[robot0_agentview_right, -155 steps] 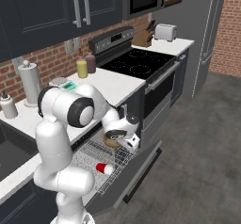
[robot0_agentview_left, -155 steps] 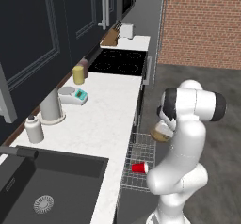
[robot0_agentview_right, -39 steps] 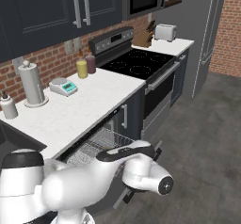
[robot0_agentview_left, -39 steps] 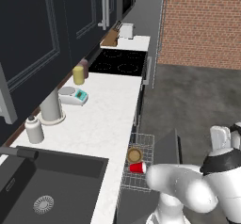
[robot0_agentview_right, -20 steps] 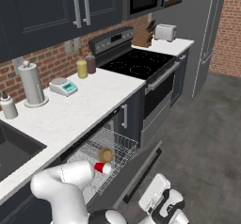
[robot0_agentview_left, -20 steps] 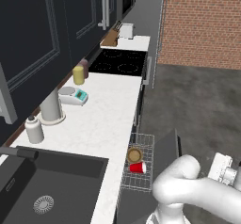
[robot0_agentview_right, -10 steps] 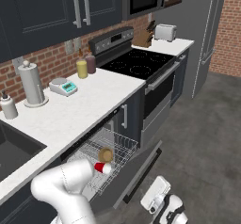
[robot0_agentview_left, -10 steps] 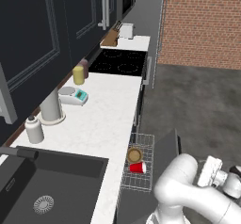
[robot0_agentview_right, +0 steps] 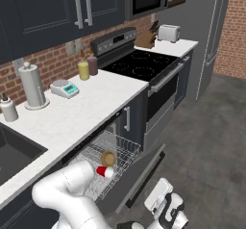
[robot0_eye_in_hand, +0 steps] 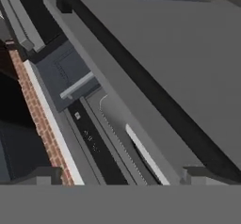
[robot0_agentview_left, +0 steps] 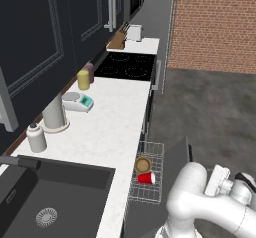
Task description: Pick up the cup and bowl from the counter, place them in the dishwasher, and close the dishwasher door.
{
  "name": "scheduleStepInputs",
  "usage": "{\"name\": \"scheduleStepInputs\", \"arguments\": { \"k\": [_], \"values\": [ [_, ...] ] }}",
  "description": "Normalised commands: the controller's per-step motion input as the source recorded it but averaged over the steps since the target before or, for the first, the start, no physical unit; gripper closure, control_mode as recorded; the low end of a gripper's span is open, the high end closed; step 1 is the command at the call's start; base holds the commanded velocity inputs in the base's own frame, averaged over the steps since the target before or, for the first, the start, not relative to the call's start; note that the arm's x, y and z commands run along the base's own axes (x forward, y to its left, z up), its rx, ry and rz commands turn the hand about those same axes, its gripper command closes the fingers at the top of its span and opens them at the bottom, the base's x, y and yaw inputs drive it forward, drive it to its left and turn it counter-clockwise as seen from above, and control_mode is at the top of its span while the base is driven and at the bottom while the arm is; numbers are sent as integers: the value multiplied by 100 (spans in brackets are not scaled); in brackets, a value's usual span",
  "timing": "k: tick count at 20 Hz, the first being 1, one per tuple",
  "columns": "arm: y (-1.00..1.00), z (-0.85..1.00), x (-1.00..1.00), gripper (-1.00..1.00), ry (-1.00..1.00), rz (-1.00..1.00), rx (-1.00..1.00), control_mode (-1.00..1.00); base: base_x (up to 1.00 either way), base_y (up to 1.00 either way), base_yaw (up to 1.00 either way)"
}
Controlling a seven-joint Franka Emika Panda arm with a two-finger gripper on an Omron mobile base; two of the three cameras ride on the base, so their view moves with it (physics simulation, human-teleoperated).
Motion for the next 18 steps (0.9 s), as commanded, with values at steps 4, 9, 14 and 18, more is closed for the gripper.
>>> {"name": "scheduleStepInputs", "arguments": {
  "k": [4,9,14,18],
  "values": [
    [-21,-71,60,-100,-7,0,2,-100,0,0,0],
    [-27,-86,57,-100,-5,2,2,-100,0,0,0],
    [-63,-100,22,-100,-12,3,0,-100,0,0,0],
    [-58,-100,15,-100,-4,5,0,-100,0,0,0]
  ]
}}
